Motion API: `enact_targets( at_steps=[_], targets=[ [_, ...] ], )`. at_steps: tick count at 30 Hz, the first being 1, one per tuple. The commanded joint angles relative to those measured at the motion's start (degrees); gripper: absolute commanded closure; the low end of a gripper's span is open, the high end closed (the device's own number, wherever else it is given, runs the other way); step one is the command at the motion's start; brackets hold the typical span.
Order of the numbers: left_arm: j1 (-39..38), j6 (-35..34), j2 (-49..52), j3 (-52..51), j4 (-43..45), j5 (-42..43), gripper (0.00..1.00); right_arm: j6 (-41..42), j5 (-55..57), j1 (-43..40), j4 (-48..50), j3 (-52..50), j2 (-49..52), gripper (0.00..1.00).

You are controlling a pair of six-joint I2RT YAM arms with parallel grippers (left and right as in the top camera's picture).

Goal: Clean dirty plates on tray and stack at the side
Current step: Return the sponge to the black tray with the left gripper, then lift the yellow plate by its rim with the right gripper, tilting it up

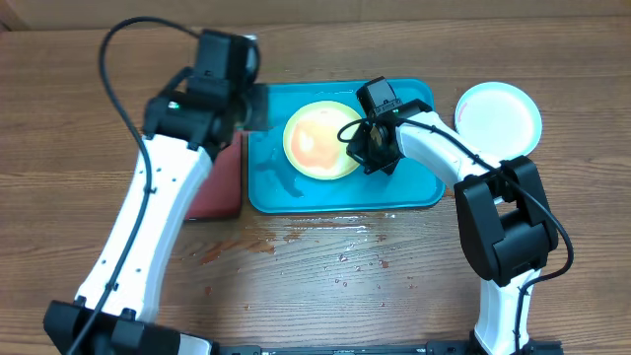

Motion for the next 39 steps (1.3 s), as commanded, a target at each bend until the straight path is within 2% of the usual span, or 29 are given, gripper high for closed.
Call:
enact_targets(
  at_steps=[1,10,15,21,22,23,25,26,29,39],
  targets=[
    [4.9,1.1,2.8,-2.1,-2.6,-3.4,0.96,-1.6,0.5,0.4,-1.1,1.2,-0.5,0.96],
    [14.0,1.2,3.3,-8.6,-0.9,-3.4,0.96,-4.8,0.6,0.4,-1.6,1.3,-0.8,0.96],
    [17.7,3.5,3.3,-15.5,5.1,-2.7,0.96,-4.8,1.0,0.4,-2.2,2.4,-1.1,0.96],
    [18.3,7.3,3.3,-23.0,12.0,-2.1,0.96,-4.9,1.0,0.4,-2.3,3.2,-1.9,0.96],
    [18.3,7.3,3.3,-23.4,12.5,-2.1,0.91,-4.9,1.1,0.4,-2.4,3.2,-2.0,0.96],
    [18.3,7.3,3.3,-23.5,12.8,-2.1,0.77,-5.1,1.0,0.4,-2.4,3.2,-2.1,0.96],
    [18.3,7.3,3.3,-23.5,13.4,-2.1,0.41,-6.3,1.1,0.4,-2.5,3.2,-2.4,0.96],
    [18.3,7.3,3.3,-23.5,13.7,-2.1,0.33,-6.3,1.6,0.4,-2.8,3.2,-2.6,0.96],
    [18.3,7.3,3.3,-23.5,13.8,-2.1,0.0,-6.3,4.1,0.4,-3.9,3.2,-3.5,0.96],
    [18.2,7.1,1.5,-15.8,4.6,4.7,0.0,-7.8,13.3,-0.7,-5.9,3.7,-12.8,0.96]
  ],
)
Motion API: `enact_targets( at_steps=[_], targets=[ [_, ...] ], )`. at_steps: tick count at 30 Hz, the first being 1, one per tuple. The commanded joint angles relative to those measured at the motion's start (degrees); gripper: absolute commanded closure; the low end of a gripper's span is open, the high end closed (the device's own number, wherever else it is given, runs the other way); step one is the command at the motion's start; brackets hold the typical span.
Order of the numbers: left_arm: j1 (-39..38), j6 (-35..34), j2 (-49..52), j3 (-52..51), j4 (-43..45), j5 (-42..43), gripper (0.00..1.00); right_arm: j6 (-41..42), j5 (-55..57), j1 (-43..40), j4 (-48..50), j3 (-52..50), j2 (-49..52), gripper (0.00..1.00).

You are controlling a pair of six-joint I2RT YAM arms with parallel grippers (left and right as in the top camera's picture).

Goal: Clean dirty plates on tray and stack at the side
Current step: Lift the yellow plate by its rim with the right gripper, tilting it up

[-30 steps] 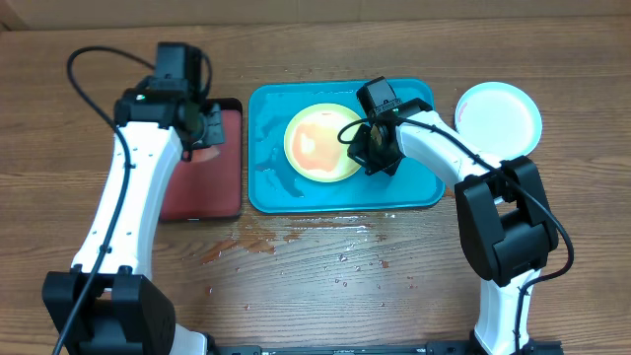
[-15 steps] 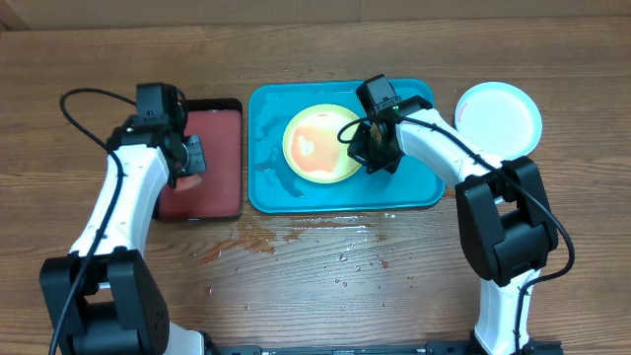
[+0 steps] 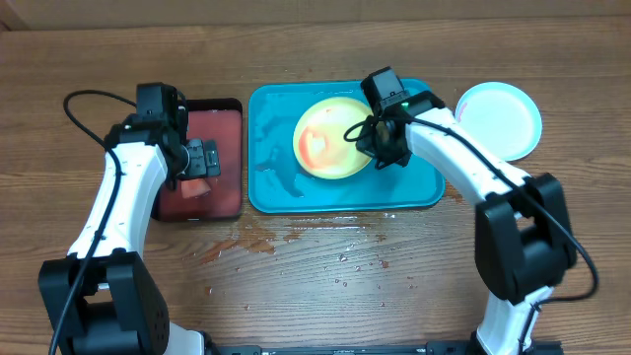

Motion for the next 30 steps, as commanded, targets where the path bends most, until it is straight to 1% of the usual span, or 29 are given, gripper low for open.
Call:
enact_targets(
  at_steps=[1,5,8,11,15,18,24,26,30],
  targets=[
    [-0.3,0.5,-2.8,5.2,-1.6,5.2,0.0,-1.0,5.6,-0.7,-0.6,2.6,-6.2,0.96],
    [-0.4,1.1,-6.5,8.7,-3.8,11.0,0.0,-2.5,12.0,-0.9,-4.5,6.1,-8.3,0.96],
    [-0.7,2.2,-10.4,9.5,-4.2,16.2,0.0,-2.5,18.6,-0.7,-8.7,9.7,-8.6,0.96],
    [-1.4,2.2,-14.3,9.5,-5.0,18.8,0.0,-3.6,24.0,-0.7,-11.6,12.7,-8.6,0.96],
    [-2.7,2.2,-17.6,9.5,-6.8,18.7,0.0,-5.5,31.5,0.7,-12.7,14.4,-8.6,0.96],
    [-3.1,2.2,-18.9,9.5,-7.8,18.7,0.0,-7.9,38.2,3.5,-12.9,14.6,-8.6,0.96],
    [-3.2,2.2,-19.0,9.5,-8.3,18.7,0.0,-11.5,53.9,11.6,-11.3,13.9,-8.5,0.96],
    [-3.2,2.2,-19.0,9.5,-8.2,18.7,0.0,-11.6,57.7,14.5,-10.6,13.6,-8.3,0.96],
    [-3.2,2.7,-19.0,9.5,-8.2,18.7,0.0,-14.8,61.7,19.2,-6.6,11.2,-8.2,0.96]
  ],
)
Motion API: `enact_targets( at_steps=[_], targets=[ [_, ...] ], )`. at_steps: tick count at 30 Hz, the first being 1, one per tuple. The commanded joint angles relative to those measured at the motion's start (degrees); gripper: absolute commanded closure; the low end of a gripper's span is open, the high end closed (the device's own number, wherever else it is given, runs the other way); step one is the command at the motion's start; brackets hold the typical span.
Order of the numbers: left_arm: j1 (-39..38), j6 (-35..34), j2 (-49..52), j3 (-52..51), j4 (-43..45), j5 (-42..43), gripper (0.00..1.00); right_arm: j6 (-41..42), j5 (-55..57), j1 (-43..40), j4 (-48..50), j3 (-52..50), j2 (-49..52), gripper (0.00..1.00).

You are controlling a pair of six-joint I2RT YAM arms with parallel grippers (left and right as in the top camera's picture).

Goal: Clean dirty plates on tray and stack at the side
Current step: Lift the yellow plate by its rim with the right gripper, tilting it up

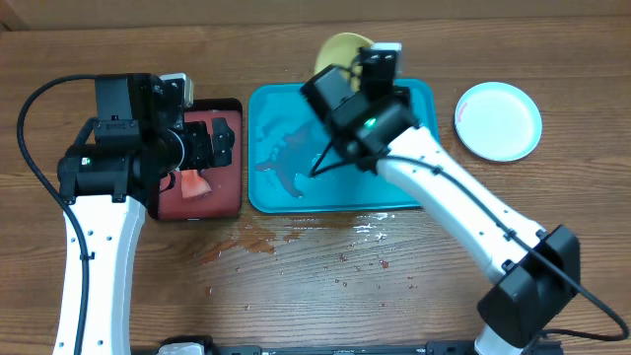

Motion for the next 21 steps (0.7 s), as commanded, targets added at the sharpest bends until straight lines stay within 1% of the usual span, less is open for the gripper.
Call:
enact_targets(
  at_steps=[1,5,8,18,19,21],
  targets=[
    [-0.2,2.1,-0.5,1.1,0.0,1.0,0.0,-2.6,9.5,2.8,2.3,-1.9,-1.4,0.96],
    [-0.2,2.8,-0.5,1.1,0.0,1.0,0.0,-2.6,15.2,5.5,5.6,-4.9,-1.4,0.96],
    [-0.2,3.0,-0.5,1.1,0.1,0.8,0.0,-2.6,17.1,6.5,6.9,-6.0,-1.3,0.96],
    [-0.2,3.9,-0.5,1.1,0.1,0.7,0.0,-3.0,17.5,6.8,9.5,-6.2,-1.1,0.96],
    [-0.2,3.9,-0.5,1.1,0.1,0.7,0.0,-3.4,18.3,6.8,9.6,-6.2,-1.1,0.96],
    [-0.2,3.8,-0.5,1.1,0.1,0.7,0.0,-3.5,23.4,6.7,10.7,-6.2,-1.1,0.96]
  ],
)
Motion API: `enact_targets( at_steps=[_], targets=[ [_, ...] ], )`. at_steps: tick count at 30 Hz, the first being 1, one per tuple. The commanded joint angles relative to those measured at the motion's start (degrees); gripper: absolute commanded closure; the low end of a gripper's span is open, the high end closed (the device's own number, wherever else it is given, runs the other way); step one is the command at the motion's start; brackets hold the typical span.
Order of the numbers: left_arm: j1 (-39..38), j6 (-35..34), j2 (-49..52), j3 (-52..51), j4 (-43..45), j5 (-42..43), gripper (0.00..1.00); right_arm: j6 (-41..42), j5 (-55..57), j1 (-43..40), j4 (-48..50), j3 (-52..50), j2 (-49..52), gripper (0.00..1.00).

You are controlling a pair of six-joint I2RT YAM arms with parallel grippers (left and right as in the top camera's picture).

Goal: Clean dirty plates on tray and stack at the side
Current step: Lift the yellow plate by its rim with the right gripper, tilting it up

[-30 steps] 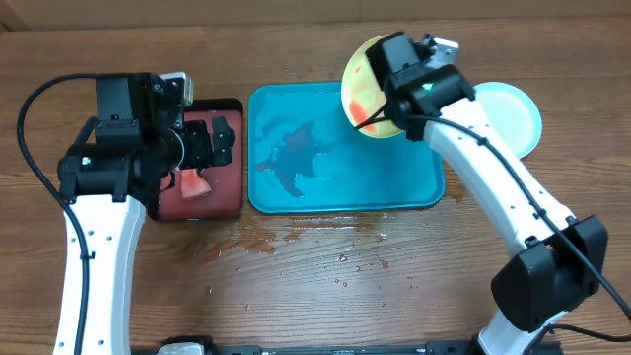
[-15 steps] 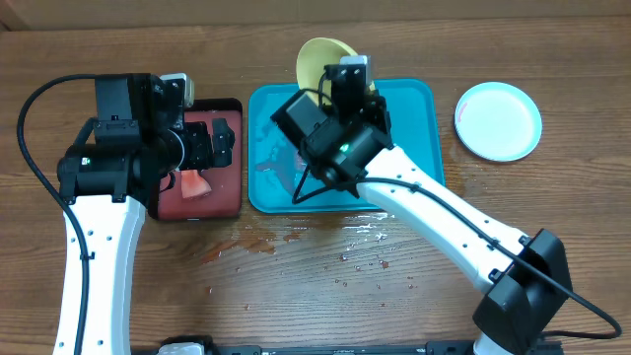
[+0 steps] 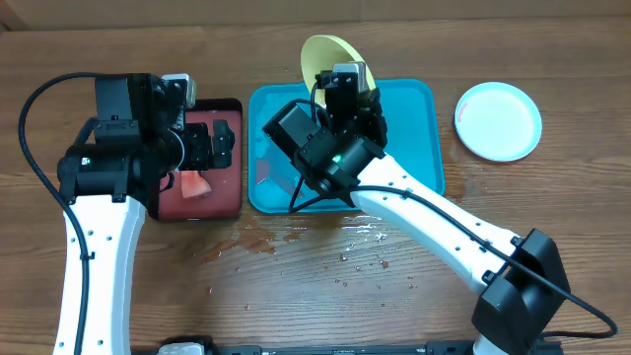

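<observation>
My right gripper [image 3: 347, 87] is shut on the rim of a yellow plate [image 3: 327, 51]. It holds the plate tilted on edge, high above the back edge of the blue tray [image 3: 419, 148]. The tray shows wet smears, and the raised arm hides part of it. At the right, a clean white plate [image 3: 498, 120] lies on the table. My left gripper [image 3: 219, 146] hangs open over the dark red tray [image 3: 232, 202], with an orange sponge [image 3: 193, 185] lying below and beside it.
Water drops and reddish smears [image 3: 296, 237] spot the wooden table in front of both trays. The right arm's forearm crosses the table from the front right up to the blue tray.
The right arm has shifted a little left and nearer the camera with the yellow plate, which now shows more of its face. The left arm and the sponge have not moved.
The yellow plate lay on the blue tray with my right gripper at its rim and my left gripper at the tray's left edge. Then the left gripper was down in the red tray at the sponge. Later it hung above the sponge, and the right gripper held the plate aloft.
</observation>
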Motion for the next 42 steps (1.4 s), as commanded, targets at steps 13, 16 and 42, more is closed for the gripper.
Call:
enact_targets(
  at_steps=[13,16,42],
  targets=[
    [-0.2,1.1,-0.5,1.1,-0.2,0.7,0.0,-5.4,-2.3,-0.2,1.6,-2.8,-0.3,0.96],
    [-0.2,1.1,-0.5,1.1,-0.2,0.7,0.0,-7.4,2.7,0.7,1.6,-2.9,0.1,0.96],
    [-0.2,1.5,-0.5,0.7,-0.8,0.6,0.0,-0.5,-22.9,-5.3,-1.0,-3.8,0.7,0.96]
  ],
)
